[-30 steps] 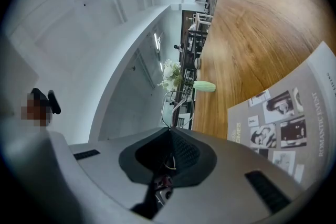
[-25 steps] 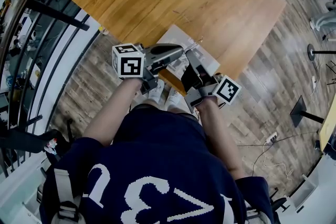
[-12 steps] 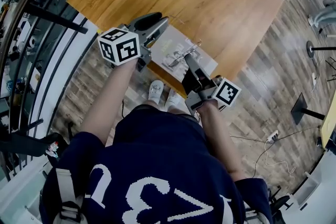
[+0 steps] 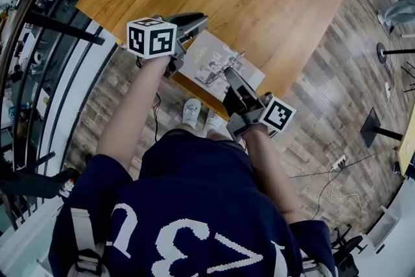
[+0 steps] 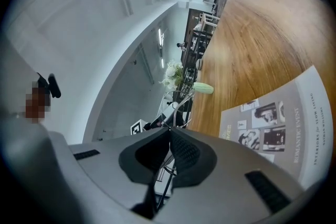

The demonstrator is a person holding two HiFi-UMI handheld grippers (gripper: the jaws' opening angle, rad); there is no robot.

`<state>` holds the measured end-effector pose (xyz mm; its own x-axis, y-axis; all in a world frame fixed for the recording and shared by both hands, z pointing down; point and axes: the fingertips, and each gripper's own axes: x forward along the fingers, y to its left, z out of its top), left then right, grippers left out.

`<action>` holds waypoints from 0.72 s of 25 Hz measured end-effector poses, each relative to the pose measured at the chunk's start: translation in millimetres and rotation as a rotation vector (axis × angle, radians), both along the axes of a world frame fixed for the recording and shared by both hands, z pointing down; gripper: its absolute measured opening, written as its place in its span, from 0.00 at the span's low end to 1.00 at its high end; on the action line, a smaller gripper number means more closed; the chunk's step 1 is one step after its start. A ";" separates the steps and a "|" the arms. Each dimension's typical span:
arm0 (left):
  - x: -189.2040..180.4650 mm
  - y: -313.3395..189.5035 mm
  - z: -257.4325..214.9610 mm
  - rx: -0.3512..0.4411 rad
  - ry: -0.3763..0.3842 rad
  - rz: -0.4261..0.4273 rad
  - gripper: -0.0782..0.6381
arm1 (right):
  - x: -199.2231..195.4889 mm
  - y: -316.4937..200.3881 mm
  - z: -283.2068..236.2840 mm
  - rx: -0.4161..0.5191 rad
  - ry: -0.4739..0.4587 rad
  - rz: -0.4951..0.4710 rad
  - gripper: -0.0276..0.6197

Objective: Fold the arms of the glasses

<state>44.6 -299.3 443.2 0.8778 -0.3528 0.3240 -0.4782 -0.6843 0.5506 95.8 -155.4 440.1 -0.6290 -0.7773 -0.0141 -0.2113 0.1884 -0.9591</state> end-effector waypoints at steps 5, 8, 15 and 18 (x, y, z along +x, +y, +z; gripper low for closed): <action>8.4 47.0 9.5 -0.107 0.069 0.119 0.21 | 8.0 -2.8 5.5 -0.020 -0.014 0.046 0.09; 19.4 80.3 17.3 -0.156 0.093 0.173 0.21 | 10.1 -4.1 8.8 -0.035 -0.022 0.065 0.09; 29.1 109.3 28.6 -0.215 0.157 0.154 0.19 | 5.0 -6.8 13.4 -0.046 -0.017 0.058 0.09; 13.3 98.3 29.8 -0.157 0.122 0.076 0.19 | 5.9 -7.0 20.1 -0.070 -0.017 0.071 0.09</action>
<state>57.9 -201.0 473.0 0.9363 -0.2372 0.2590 -0.3512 -0.6173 0.7040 101.7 -162.4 460.2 -0.5727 -0.8192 0.0314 -0.2049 0.1060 -0.9730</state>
